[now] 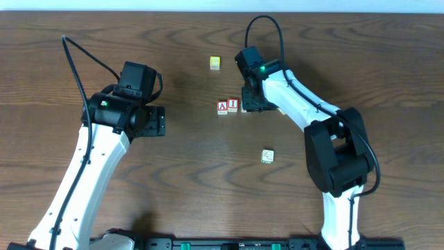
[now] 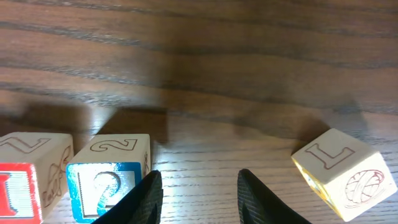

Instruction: Spell out Ai2

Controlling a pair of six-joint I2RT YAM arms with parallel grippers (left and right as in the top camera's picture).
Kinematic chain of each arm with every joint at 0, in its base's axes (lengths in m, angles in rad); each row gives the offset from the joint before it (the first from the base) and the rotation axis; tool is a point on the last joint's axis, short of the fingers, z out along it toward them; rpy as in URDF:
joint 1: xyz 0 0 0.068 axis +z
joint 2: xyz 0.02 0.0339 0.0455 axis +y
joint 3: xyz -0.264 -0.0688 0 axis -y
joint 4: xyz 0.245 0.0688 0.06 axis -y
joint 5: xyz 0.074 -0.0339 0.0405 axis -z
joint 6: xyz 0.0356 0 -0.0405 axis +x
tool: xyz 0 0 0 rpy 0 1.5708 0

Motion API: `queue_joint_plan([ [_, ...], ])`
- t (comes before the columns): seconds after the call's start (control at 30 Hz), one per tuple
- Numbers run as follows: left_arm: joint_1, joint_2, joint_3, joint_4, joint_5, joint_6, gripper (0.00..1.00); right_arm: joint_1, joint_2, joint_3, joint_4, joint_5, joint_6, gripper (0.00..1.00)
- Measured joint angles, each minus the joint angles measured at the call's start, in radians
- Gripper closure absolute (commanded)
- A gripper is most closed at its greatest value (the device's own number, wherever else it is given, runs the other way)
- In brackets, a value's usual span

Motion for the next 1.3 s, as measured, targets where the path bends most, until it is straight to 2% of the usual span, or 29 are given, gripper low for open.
queue_joint_plan([
  [1.07, 0.000, 0.000, 0.000, 0.000, 0.000, 0.000, 0.05, 0.001, 0.000, 0.000, 0.019, -0.049, 0.038, 0.61],
  [1.23, 0.000, 0.000, 0.000, 0.000, 0.000, 0.000, 0.05, 0.001, 0.000, 0.000, 0.019, -0.049, 0.042, 0.58],
  [1.3, 0.000, 0.000, 0.000, 0.000, 0.000, 0.000, 0.05, 0.000, 0.000, 0.000, 0.019, -0.048, 0.044, 0.53],
])
